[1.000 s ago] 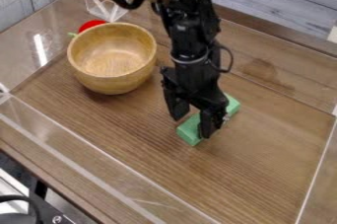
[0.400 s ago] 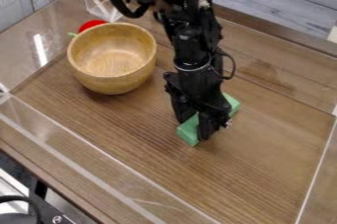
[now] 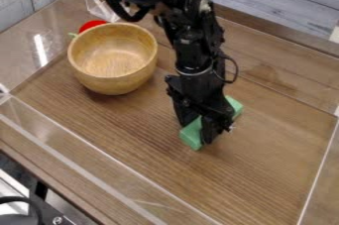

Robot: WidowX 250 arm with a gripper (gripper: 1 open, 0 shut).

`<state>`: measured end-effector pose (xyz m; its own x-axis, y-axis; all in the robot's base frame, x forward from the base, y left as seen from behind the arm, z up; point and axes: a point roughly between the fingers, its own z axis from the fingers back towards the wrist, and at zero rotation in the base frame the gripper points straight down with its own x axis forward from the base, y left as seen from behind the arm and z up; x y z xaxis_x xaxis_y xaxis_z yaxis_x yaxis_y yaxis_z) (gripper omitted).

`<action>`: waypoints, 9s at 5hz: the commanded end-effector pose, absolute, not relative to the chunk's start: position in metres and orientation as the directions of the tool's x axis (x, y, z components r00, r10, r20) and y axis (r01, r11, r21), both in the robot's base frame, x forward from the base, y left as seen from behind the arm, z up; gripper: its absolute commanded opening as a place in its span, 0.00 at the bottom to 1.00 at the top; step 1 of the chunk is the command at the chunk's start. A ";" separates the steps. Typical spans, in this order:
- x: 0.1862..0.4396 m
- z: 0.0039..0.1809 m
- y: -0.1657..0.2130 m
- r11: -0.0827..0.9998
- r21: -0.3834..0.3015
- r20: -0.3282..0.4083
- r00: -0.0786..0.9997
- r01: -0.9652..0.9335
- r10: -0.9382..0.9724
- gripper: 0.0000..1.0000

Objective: Put the green block in the brown bowl

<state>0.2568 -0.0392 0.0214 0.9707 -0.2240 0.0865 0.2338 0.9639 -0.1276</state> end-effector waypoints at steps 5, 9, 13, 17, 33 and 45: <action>0.263 0.041 -0.042 0.963 -0.126 0.163 0.962 0.239 -0.218 0.00; 0.270 0.043 -0.031 0.965 -0.139 0.171 0.965 0.223 -0.198 0.00; 0.274 0.088 -0.017 0.975 -0.122 0.205 0.966 0.187 -0.159 0.00; 0.286 0.114 0.023 0.993 -0.082 0.205 0.977 0.083 -0.064 0.00; 0.283 0.130 0.079 0.998 -0.042 0.176 0.983 -0.039 0.046 0.00; 0.286 0.083 0.140 0.989 -0.143 0.171 0.983 -0.044 0.068 1.00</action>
<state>0.2813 0.1341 0.0726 0.9885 0.0633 0.1372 -0.0407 0.9860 -0.1617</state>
